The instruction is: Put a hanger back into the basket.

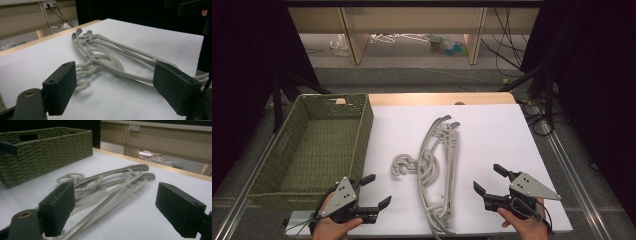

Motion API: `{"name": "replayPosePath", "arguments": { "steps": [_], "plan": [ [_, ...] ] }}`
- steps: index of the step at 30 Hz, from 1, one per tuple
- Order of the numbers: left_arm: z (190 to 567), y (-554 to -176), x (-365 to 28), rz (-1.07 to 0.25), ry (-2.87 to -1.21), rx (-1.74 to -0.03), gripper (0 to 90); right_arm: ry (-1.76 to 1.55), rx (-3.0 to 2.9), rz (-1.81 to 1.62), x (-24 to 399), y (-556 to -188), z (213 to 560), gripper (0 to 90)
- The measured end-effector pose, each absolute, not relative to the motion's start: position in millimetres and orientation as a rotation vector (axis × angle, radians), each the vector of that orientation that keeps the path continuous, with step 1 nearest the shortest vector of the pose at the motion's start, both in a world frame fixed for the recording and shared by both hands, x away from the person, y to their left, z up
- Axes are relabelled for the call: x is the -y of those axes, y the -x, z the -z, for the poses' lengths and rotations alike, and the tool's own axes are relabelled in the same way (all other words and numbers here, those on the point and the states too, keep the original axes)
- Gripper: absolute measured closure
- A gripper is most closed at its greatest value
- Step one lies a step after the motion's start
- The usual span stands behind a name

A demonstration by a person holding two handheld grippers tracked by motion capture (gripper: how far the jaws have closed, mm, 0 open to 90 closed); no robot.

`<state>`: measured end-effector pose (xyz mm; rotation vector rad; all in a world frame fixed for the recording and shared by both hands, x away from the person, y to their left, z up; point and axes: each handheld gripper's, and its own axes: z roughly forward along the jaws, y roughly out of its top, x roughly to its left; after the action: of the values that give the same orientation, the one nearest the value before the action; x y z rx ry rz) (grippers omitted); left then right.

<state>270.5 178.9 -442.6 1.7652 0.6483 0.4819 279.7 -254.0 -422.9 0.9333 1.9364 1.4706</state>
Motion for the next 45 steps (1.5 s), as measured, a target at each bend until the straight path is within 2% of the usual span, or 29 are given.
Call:
{"name": "replayPosePath", "arguments": {
  "steps": [5, 9, 11, 14, 20, 23, 27, 37, 40, 45],
  "plan": [
    [444, -273, -173, -0.439, -1.788, -0.651, 20.8, -0.945, -1.951, -1.441, 256, -280, 422, 17.2],
    [445, -276, -168, -0.362, -1.802, -0.723, 21.5, -0.949, -1.959, -1.432, 254, -281, 424, 17.5],
    [447, -279, -164, -0.302, -1.802, -0.774, 23.9, -0.954, -1.967, -1.433, 253, -281, 425, 17.6],
    [447, -283, -157, -0.281, -1.817, -0.78, 27.0, -0.951, -1.979, -1.412, 254, -281, 424, 17.8],
    [448, -296, -135, -0.104, -1.811, -0.844, 28.1, -0.95, -2.007, -1.374, 252, -283, 427, 18.7],
    [450, -307, -121, -0.012, -1.876, -0.895, 28.0, -0.943, -2.014, -1.365, 251, -283, 427, 18.8],
    [454, -320, -108, 0.042, -1.891, -0.955, 31.3, -0.938, -2.021, -1.356, 252, -282, 427, 19.1],
    [469, -351, -85, 0.027, -1.976, -1.08, 39.9, -0.889, -2.061, -1.312, 247, -283, 429, 19.3],
    [473, -355, -83, 0.042, -1.995, -1.101, 40.8, -0.887, -2.071, -1.316, 247, -283, 429, 19.3],
    [479, -365, -82, 0.063, -1.994, -1.137, 47.1, -0.863, -2.088, -1.307, 245, -283, 428, 19.7]
  ]
}}
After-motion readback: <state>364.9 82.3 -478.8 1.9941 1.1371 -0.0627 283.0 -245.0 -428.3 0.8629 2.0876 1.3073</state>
